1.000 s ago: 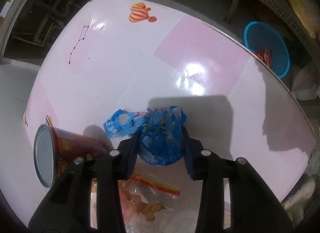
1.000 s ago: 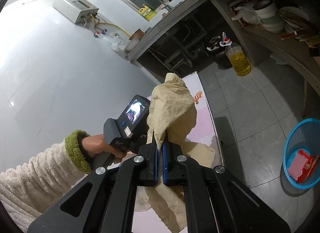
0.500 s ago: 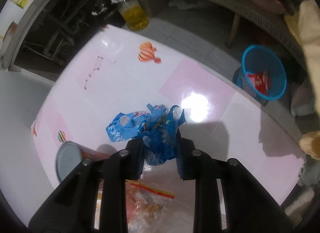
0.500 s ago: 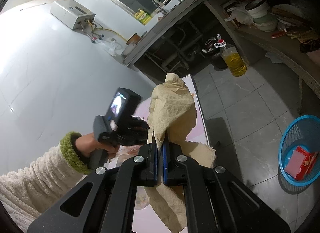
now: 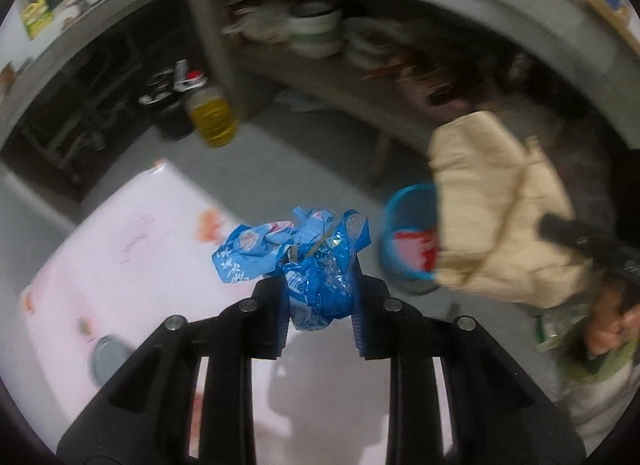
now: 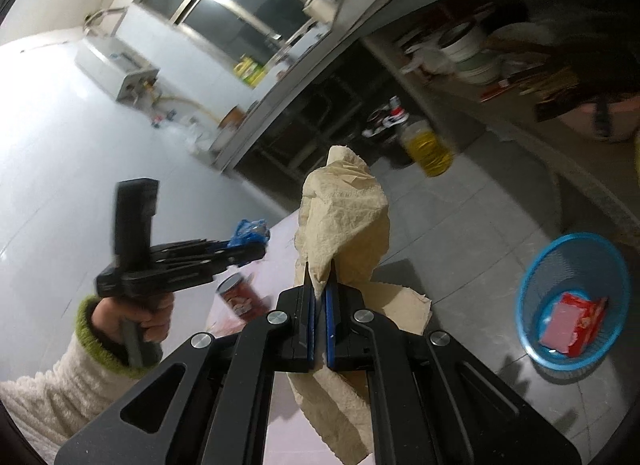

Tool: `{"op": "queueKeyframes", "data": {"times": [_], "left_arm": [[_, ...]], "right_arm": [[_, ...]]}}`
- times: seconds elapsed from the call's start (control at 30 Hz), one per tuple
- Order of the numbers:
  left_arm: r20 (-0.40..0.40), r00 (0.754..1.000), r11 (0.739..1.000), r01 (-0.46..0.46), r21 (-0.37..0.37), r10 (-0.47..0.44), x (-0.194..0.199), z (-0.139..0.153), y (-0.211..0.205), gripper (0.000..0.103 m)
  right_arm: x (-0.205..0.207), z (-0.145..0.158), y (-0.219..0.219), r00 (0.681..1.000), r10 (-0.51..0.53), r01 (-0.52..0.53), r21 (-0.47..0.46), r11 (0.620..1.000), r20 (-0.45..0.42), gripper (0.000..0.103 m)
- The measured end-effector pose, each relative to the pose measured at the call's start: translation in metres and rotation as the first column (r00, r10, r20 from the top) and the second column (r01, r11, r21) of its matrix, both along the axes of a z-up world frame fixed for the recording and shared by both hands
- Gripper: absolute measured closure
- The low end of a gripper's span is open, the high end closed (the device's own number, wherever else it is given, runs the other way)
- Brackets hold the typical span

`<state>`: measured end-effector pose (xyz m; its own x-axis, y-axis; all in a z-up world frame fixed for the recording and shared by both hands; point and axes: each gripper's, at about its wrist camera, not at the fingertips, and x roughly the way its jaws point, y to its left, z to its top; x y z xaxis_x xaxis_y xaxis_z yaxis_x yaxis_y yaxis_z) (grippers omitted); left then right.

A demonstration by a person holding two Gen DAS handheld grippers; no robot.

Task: Collect trash
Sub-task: 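Carry the blue bag and beige cloth over the blue wastebasket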

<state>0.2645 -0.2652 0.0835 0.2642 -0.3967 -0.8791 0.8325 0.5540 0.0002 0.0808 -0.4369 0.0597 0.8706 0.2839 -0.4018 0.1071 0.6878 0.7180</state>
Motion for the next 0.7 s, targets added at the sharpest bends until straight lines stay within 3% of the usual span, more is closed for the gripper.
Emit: {"op": "queueKeyframes", "data": {"times": [0.13, 0.3, 0.43, 0.7], "left_arm": [[-0.07, 0.996, 0.996, 0.059, -0.064, -0.063, -0.02, -0.01, -0.045, 0.08], [-0.19, 0.974, 0.991, 0.109, -0.074, -0.121, -0.037, -0.047, -0.105, 0.08], [-0.257, 0.955, 0.989, 0.146, -0.033, -0.149, -0.046, -0.09, -0.147, 0.079], [-0.424, 0.899, 0.991, 0.134, 0.028, -0.11, -0.041, -0.171, -0.199, 0.078]], "right_arm": [[-0.019, -0.007, -0.027, 0.994, -0.101, 0.1, -0.032, 0.994, -0.041, 0.099], [-0.031, -0.037, -0.06, 0.974, -0.191, 0.189, -0.025, 0.982, -0.119, 0.099], [-0.03, -0.083, -0.085, 0.945, -0.238, 0.245, 0.004, 0.97, -0.225, 0.099], [-0.013, -0.177, -0.123, 0.868, -0.297, 0.324, 0.001, 0.946, -0.398, 0.099]]}}
